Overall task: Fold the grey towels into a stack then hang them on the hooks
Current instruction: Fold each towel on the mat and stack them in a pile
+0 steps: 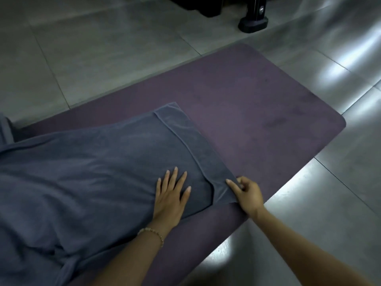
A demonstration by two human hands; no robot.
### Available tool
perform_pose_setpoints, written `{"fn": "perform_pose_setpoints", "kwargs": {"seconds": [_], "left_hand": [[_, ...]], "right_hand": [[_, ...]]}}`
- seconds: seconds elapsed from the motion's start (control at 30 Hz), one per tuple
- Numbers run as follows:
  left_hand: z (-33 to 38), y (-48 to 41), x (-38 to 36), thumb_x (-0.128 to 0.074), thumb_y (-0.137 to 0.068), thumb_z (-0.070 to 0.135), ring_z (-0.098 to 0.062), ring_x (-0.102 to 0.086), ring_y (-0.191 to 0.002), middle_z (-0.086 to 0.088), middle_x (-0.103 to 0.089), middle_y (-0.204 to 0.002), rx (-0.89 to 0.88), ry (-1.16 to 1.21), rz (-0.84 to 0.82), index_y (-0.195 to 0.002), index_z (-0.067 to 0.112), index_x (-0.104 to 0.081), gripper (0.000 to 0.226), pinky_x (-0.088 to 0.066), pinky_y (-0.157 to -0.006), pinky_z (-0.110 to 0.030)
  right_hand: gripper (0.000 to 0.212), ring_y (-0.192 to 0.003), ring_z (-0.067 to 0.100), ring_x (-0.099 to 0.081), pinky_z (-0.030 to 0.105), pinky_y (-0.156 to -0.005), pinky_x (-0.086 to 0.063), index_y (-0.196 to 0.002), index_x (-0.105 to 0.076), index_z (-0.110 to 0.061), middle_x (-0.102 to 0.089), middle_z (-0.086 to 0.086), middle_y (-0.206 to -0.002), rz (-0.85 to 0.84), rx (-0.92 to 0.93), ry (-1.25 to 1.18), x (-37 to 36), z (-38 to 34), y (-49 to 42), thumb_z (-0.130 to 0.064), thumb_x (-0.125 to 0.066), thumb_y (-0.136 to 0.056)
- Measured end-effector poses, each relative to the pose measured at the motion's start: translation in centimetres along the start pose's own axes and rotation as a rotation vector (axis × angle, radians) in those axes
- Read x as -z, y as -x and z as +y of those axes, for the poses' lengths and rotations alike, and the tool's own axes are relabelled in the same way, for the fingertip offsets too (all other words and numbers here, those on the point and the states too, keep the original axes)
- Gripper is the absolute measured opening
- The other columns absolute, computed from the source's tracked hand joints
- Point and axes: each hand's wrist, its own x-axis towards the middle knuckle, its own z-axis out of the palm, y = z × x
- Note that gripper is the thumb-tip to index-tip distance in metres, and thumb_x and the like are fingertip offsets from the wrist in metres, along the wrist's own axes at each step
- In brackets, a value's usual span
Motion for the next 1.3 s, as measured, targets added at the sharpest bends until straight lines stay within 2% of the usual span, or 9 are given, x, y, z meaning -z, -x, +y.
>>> {"fn": "perform_pose_setpoints", "kwargs": {"seconds": [0.23, 0.43, 0.53, 0.7, 0.83, 0.97, 1.07, 1.13, 1.3], "left_hand": [[1.3, 0.8, -0.4, 0.021, -0.072, 0.073, -0.005, 0.022, -0.141, 0.015, 0.020, -0.153, -0.013, -0.012, -0.040, -0.149, 0.038, 0.002, 0.087, 0.020, -0.113, -0.029], [-2.6, 5.4, 5.0, -0.024, -0.100, 0.049, -0.004, -0.003, -0.145, 0.013, -0.010, -0.158, 0.138, 0.251, -0.064, -0.150, 0.030, -0.015, 0.054, -0.001, -0.119, -0.027], [-7.5, 10.2, 9.5, -0.018, -0.097, 0.055, -0.004, -0.007, -0.144, 0.014, -0.012, -0.157, 0.150, 0.092, -0.031, -0.150, 0.029, -0.015, 0.059, 0.001, -0.116, -0.020], [-17.1, 19.5, 15.3, 0.015, -0.067, 0.085, -0.008, -0.026, -0.139, 0.010, -0.029, -0.152, 0.295, 0.014, 0.137, -0.147, 0.026, -0.028, 0.108, -0.006, -0.112, -0.015], [-23.6, 25.1, 14.3, -0.033, -0.094, 0.057, -0.021, -0.020, -0.143, 0.001, -0.020, -0.156, 0.699, 0.242, 0.249, -0.150, 0.020, -0.020, 0.069, -0.017, -0.118, -0.035], [-27.1, 27.0, 12.0, -0.036, -0.089, 0.062, -0.033, -0.022, -0.141, -0.012, -0.030, -0.152, 1.059, 0.577, 0.316, -0.148, 0.012, -0.025, 0.079, -0.019, -0.116, -0.045], [-28.3, 27.8, 11.2, -0.048, -0.090, 0.056, -0.032, -0.044, -0.123, -0.007, -0.056, -0.124, 1.073, 0.614, 0.342, -0.126, 0.015, -0.049, 0.055, -0.037, -0.104, -0.043], [-28.2, 28.4, 11.4, -0.053, -0.090, 0.049, -0.025, -0.057, -0.093, 0.000, -0.062, -0.088, 1.003, 0.627, 0.369, -0.092, 0.017, -0.054, 0.033, -0.047, -0.078, -0.034], [-28.5, 30.2, 13.3, -0.053, -0.096, 0.029, -0.004, -0.038, -0.051, 0.013, -0.043, -0.048, 0.778, 0.761, 0.777, -0.059, 0.014, -0.039, 0.042, -0.034, -0.048, -0.018]], "right_hand": [[0.024, -0.070, 0.016, -0.055, 0.037, -0.074, -0.047, -0.078, -0.055, -0.023, -0.059, -0.002, -0.075, 0.024, -0.004, 0.172, 1.0, 0.2, -0.9, -0.043, -0.069, -0.082], [0.040, -0.126, 0.025, -0.040, 0.041, -0.106, -0.031, -0.126, -0.053, -0.015, -0.045, 0.004, -0.135, -0.001, 0.315, 0.497, -2.3, -3.1, 1.2, -0.036, -0.056, -0.092], [0.048, -0.138, 0.025, -0.031, 0.037, -0.113, -0.022, -0.136, -0.046, -0.011, -0.035, 0.006, -0.149, -0.188, 0.428, 0.453, -8.4, -6.2, 3.9, -0.029, -0.057, -0.093], [0.049, -0.140, 0.018, -0.030, 0.018, -0.110, -0.017, -0.137, -0.046, -0.011, -0.033, 0.003, -0.151, -0.496, 0.579, 0.421, -19.3, -10.7, 10.4, -0.030, -0.058, -0.093], [0.053, -0.139, 0.012, -0.029, 0.018, -0.111, -0.017, -0.139, -0.044, -0.017, -0.033, -0.002, -0.150, -0.652, 0.624, 0.390, -25.5, -12.7, 15.6, -0.041, -0.054, -0.092], [0.055, -0.114, 0.008, -0.050, 0.032, -0.104, -0.041, -0.126, -0.052, -0.026, -0.051, -0.011, -0.123, -0.827, 0.526, 0.359, -28.6, -13.4, 19.6, -0.060, -0.053, -0.083], [0.069, -0.106, 0.007, -0.051, 0.027, -0.094, -0.046, -0.130, -0.046, -0.028, -0.050, -0.012, -0.117, -0.936, 0.578, 0.571, -29.4, -13.2, 21.2, -0.068, -0.058, -0.075], [0.071, -0.104, 0.009, -0.052, 0.025, -0.089, -0.046, -0.127, -0.043, -0.027, -0.048, -0.010, -0.115, -0.930, 0.622, 0.674, -29.8, -12.9, 21.4, -0.069, -0.060, -0.073], [0.045, -0.060, 0.003, -0.047, 0.026, -0.063, -0.045, -0.083, -0.048, -0.017, -0.051, -0.007, -0.066, -0.950, 0.592, 0.504, -30.8, -12.7, 23.5, -0.058, -0.065, -0.078]]}}
